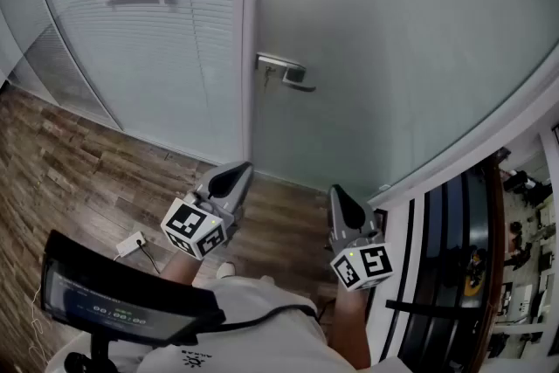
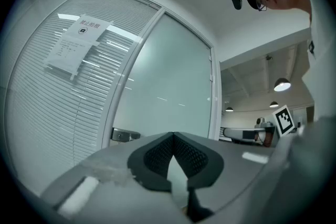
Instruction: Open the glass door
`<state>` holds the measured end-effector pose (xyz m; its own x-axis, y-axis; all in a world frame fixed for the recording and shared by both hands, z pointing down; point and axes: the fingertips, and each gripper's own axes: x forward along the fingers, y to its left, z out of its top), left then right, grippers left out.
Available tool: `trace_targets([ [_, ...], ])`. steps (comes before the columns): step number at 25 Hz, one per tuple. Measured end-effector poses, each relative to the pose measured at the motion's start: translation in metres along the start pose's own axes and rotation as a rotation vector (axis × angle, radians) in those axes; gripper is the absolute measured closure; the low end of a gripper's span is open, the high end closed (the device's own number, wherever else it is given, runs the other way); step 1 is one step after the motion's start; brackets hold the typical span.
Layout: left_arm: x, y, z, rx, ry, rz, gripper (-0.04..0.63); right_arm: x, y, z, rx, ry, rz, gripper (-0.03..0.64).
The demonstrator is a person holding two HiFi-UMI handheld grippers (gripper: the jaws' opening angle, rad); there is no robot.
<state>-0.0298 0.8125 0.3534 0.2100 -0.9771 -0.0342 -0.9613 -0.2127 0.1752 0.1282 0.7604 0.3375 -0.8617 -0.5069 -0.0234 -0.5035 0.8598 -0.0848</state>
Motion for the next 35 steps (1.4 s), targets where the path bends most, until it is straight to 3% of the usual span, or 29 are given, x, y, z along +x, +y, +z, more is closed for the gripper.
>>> trace_targets([
  [9, 0.009, -0.020, -0.010, -0.011, 0.006, 0.030, 0.591, -0.014, -0.024, -0.003, 0.052, -0.007, 0.043, 0.609],
  [15, 0.009, -0.041, -0.021, -0.036, 0.026, 0.035, 0.592, -0.025, -0.030, -0.014, 0.099, 0.003, 0.116, 0.609],
  [21, 0.007, -0.059, -0.034, -0.070, 0.038, 0.025, 0.589, -0.044, -0.023, -0.009, 0.074, -0.088, 0.191, 0.609],
  [28, 0.003, -0.047, -0.046, -0.089, 0.059, 0.066, 0.589, -0.045, -0.042, -0.033, 0.111, -0.041, 0.142, 0.609],
  [35, 0.025, -0.014, -0.041, -0.102, 0.035, 0.070, 0.592, -0.021, -0.047, -0.038, 0.056, 0.002, 0.128, 0.609],
])
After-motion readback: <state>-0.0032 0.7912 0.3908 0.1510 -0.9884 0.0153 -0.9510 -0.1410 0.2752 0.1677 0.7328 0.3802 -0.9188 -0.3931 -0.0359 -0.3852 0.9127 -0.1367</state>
